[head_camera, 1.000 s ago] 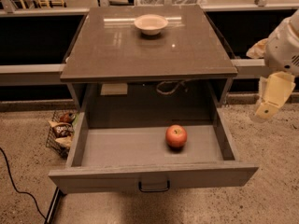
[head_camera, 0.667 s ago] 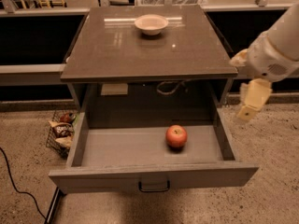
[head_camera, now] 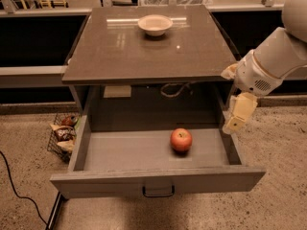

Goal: Pick apple from top drawer and place on counter

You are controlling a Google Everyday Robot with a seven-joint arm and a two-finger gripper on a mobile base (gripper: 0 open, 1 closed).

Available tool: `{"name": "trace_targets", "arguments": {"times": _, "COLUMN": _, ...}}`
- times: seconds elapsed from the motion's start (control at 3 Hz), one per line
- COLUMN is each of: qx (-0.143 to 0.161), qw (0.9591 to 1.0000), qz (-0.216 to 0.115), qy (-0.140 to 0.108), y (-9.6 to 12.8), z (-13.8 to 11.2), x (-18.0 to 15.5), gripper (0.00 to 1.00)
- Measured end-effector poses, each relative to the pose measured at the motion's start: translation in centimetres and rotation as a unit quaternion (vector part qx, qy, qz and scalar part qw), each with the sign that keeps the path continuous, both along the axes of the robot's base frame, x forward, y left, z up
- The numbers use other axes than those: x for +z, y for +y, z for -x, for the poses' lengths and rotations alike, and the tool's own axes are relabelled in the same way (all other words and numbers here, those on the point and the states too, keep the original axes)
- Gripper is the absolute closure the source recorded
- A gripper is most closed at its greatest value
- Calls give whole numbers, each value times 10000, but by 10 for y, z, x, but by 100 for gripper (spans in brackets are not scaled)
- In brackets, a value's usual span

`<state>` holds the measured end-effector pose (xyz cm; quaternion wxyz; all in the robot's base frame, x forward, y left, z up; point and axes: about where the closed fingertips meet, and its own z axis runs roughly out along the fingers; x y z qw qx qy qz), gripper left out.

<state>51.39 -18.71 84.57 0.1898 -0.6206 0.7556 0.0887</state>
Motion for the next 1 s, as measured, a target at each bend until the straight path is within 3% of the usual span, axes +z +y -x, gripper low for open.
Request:
{"name": "trace_targets", "arguments": {"times": 0.33, "qx": 116, "qw": 9999, "qz": -65, "qy": -41, "y": 11, "z": -10, "x": -24, "gripper": 0}}
{"name": "trace_targets", "arguments": {"times": 1.0, "qx": 544, "qw": 9970, "qz": -545, "qy": -123, "y": 65, "z": -31, "x": -118, "gripper": 0}}
